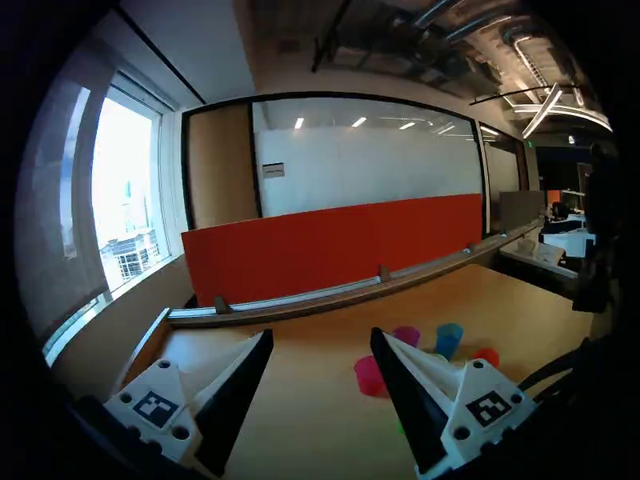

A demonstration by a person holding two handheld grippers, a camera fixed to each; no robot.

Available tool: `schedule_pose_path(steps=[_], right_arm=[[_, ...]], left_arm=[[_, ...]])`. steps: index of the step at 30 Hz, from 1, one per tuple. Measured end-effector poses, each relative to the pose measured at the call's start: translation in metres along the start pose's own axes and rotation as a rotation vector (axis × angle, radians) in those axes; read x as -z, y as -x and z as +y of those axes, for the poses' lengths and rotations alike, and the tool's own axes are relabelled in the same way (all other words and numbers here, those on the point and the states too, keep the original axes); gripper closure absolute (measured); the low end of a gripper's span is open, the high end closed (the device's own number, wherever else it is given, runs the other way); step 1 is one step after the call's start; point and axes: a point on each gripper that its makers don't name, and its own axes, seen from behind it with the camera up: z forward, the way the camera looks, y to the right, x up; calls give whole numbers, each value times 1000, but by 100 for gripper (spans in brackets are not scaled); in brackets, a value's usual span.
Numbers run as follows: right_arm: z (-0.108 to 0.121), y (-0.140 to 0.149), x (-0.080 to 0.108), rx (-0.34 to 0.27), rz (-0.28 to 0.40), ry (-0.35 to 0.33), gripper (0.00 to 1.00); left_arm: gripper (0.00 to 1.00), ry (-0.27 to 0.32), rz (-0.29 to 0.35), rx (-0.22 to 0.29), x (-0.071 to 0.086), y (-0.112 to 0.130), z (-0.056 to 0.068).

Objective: Pour water

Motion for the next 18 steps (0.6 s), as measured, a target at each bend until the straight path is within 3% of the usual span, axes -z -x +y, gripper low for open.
schedule_pose_path(steps=[8, 12, 18], right_arm=[[-25, 20, -2, 99, -107, -125, 0], [-38, 34, -3, 116, -166, -191, 0], [-46, 42, -8, 138, -199, -237, 0]], left_arm=[[10, 79, -73, -13, -2, 24, 19], [10, 113, -104, -18, -3, 36, 30], [10, 161, -147, -34, -6, 56, 47]])
